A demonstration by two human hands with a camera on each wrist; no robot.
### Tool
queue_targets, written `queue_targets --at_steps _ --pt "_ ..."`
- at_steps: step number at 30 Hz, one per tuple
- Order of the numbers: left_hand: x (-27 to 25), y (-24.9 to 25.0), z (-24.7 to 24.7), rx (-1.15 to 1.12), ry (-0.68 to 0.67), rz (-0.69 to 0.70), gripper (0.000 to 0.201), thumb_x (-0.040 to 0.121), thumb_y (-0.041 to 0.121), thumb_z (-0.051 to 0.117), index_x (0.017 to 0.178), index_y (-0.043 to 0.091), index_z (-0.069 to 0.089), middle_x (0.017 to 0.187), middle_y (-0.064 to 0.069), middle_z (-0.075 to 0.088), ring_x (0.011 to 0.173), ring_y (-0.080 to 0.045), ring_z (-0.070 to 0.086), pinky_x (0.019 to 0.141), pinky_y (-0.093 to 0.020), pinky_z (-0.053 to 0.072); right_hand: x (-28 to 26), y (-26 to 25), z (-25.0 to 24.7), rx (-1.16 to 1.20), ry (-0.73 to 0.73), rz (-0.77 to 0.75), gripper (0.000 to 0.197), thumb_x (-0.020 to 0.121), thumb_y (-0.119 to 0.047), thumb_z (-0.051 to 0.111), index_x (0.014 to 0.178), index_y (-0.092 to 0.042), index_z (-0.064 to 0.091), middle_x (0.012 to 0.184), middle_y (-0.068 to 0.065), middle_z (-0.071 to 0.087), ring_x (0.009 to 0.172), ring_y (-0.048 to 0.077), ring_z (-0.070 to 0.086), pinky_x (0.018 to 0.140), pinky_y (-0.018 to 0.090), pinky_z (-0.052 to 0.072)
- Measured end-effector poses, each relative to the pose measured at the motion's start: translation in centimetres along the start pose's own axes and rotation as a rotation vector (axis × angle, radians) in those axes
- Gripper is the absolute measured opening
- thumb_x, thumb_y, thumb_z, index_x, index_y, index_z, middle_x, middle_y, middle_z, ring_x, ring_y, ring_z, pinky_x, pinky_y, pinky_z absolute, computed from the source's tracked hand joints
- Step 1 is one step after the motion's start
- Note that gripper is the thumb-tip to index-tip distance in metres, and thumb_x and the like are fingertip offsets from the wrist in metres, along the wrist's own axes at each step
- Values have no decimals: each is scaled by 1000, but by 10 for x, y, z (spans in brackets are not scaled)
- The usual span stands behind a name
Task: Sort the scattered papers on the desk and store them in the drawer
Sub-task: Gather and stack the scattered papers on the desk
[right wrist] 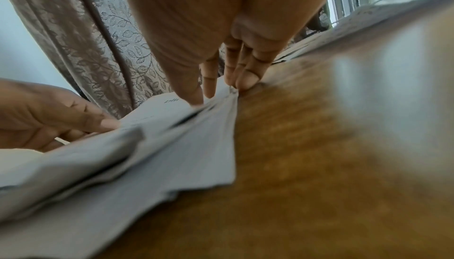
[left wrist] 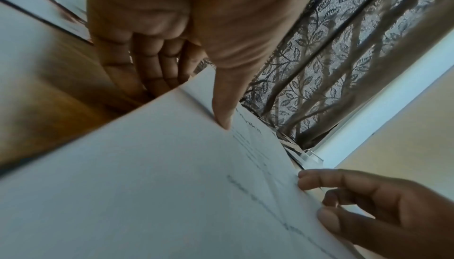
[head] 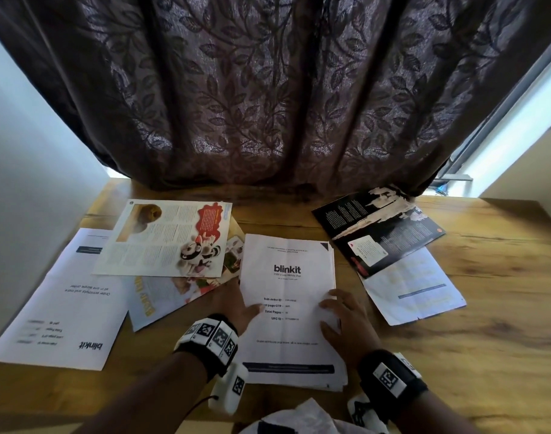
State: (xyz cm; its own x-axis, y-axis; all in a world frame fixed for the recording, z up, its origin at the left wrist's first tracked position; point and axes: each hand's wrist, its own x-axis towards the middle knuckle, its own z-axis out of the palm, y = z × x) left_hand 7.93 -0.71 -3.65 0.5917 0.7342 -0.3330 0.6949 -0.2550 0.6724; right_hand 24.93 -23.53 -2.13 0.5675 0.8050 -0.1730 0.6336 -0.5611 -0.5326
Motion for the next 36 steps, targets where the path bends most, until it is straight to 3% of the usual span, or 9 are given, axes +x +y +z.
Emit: queue_targets --at_steps 3,8,14,19,23,26,28,31,36 --pt "3 8 3 81 7 -77 103 53 59 81 133 8 40 133 -14 52 124 -33 47 104 -50 42 2 0 1 -8 -24 16 38 90 -38 62 128 -35 56 151 -8 32 135 17 36 104 36 48" --pt "-2 26 2 118 -6 -150 98 53 61 82 128 10 43 129 -14 48 122 -33 45 102 -48 44 2 2 -1 -12 -55 26 40 91 -40 63 129 -36 55 153 -8 30 139 18 33 111 35 41" --pt "-15 49 0 -18 56 -56 81 76 23 82 139 8 33 139 -7 45 132 -28 43 106 -33 34 2 1 -2 0 -46 32 39 92 -39 63 130 -36 55 153 -7 31 140 20 32 114 35 37" --pt "-19 51 7 118 125 -9 94 68 33 85 138 10 27 141 -16 39 129 -34 39 110 -48 37 3 -1 -6 2 -65 37 39 92 -41 62 131 -38 53 154 -7 29 141 19 32 113 35 39" --pt "-17 44 7 228 114 -3 117 66 42 85 148 8 9 152 -18 23 139 -35 25 115 -47 26 3 5 -17 -18 -97 4 47 94 -43 60 139 -37 46 155 -7 27 140 17 34 112 34 41" --pt "-15 42 8 270 122 10 121 69 45 83 150 8 2 154 -19 18 141 -37 22 116 -47 22 -1 21 -38 -128 16 71 52 93 -49 57 141 -37 42 156 -7 29 141 19 26 111 38 37" --pt "-15 40 8 287 126 21 123 70 45 82 152 7 -2 156 -21 15 142 -38 20 117 -47 21 -6 34 -54 -199 112 131 56 90 -43 63 142 -32 46 155 -3 33 139 22 28 111 40 38" --pt "-14 36 9 294 130 39 123 72 44 81 153 7 -4 157 -22 13 143 -39 18 118 -48 20 -16 53 -72 -300 93 226 61 86 -41 70 142 -31 48 154 -3 36 138 23 30 111 39 38" --pt "-16 36 8 248 126 74 122 73 38 82 154 9 -5 159 -20 6 145 -40 11 119 -50 14 -17 66 -79 -284 32 249 37 91 -30 66 127 -30 61 142 -5 48 129 18 41 105 32 41"
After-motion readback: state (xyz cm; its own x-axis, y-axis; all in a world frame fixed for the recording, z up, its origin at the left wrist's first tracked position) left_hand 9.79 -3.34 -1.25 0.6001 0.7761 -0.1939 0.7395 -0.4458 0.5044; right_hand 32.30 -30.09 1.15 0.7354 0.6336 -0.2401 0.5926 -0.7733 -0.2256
